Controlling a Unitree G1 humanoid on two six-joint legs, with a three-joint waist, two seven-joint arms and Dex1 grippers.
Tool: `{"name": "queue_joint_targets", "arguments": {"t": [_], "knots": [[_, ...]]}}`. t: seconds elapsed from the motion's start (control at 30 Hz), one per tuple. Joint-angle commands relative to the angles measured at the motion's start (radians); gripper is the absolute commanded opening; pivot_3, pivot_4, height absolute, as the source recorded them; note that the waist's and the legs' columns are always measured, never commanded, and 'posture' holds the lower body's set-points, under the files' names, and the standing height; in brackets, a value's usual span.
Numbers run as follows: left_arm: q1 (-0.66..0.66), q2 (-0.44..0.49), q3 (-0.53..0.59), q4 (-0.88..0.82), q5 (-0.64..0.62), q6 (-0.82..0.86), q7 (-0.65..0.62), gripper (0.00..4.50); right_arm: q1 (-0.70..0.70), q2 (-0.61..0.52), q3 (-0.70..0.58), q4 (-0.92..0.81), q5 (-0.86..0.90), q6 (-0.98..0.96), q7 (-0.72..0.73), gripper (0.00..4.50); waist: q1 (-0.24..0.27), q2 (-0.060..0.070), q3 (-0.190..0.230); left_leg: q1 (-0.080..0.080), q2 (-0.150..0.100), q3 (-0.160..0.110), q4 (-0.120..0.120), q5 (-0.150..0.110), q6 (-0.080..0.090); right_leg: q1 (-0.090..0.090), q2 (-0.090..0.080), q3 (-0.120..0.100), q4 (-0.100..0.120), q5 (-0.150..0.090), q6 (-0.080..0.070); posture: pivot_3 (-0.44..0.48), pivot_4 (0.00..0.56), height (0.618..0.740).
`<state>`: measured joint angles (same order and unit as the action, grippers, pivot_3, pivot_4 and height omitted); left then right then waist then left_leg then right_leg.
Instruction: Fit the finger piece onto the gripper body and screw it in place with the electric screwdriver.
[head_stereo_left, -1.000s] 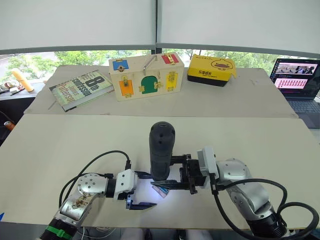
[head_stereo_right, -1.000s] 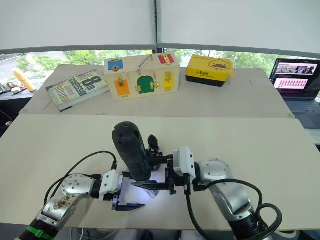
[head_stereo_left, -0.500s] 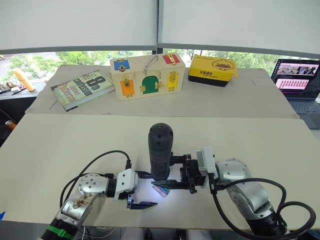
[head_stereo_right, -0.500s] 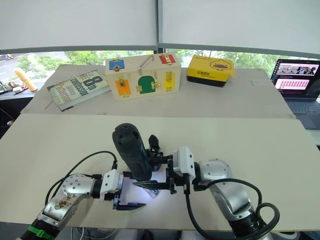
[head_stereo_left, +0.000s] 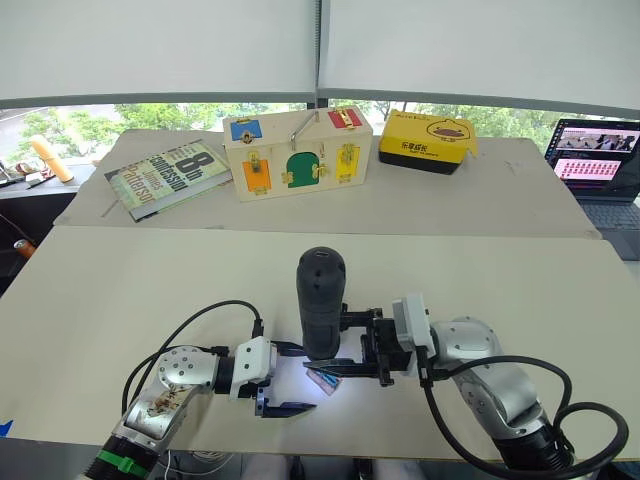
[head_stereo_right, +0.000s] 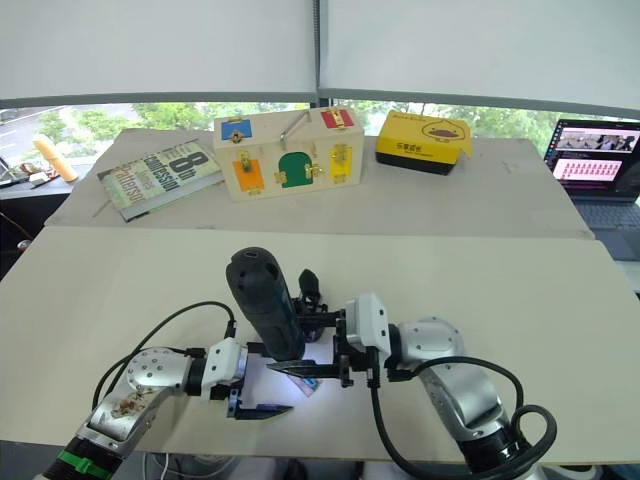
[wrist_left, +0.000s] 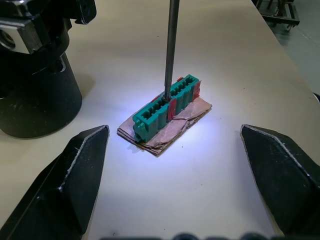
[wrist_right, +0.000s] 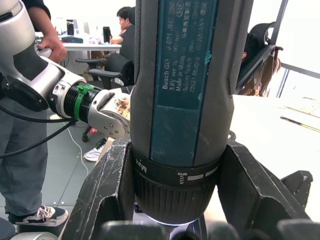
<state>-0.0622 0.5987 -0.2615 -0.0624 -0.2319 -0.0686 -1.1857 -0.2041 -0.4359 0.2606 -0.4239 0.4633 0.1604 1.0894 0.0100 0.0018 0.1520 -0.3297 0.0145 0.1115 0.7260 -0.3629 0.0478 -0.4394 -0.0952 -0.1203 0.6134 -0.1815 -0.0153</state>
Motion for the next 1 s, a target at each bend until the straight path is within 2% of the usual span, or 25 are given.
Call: {"name": "queue_joint_targets", "arguments": {"t": [0.03,0.67,1.0], "knots": [[0.015,0.000,-0.021,0.042,0.035,0.006,0.014,4.47,-0.002,-0.003,-0.018,-0.020,0.012,-0.032,0.003,1.90,0.000,0.000,0.000,0.000,0.000,0.000,0.000,0.000,0.000,0.000,0.000,0.000,0.000,0.000,0.000,0.000,0.150,0.740],[0.014,-0.004,-0.021,0.041,0.033,0.013,0.020,4.47,-0.002,-0.011,-0.004,-0.014,0.006,-0.013,0.000,1.90,0.001,0.000,0.000,0.000,0.000,-0.001,0.000,0.000,0.000,0.000,-0.001,0.000,0.000,0.000,0.000,0.000,0.150,0.740],[0.010,-0.001,0.002,0.019,-0.008,0.024,0.005,4.47,-0.028,0.013,-0.033,-0.027,0.054,-0.016,-0.006,1.90,0.001,0.000,0.000,0.000,0.000,-0.001,0.000,0.000,0.001,0.000,-0.002,0.000,0.000,0.000,0.000,0.000,0.150,0.740]]}}
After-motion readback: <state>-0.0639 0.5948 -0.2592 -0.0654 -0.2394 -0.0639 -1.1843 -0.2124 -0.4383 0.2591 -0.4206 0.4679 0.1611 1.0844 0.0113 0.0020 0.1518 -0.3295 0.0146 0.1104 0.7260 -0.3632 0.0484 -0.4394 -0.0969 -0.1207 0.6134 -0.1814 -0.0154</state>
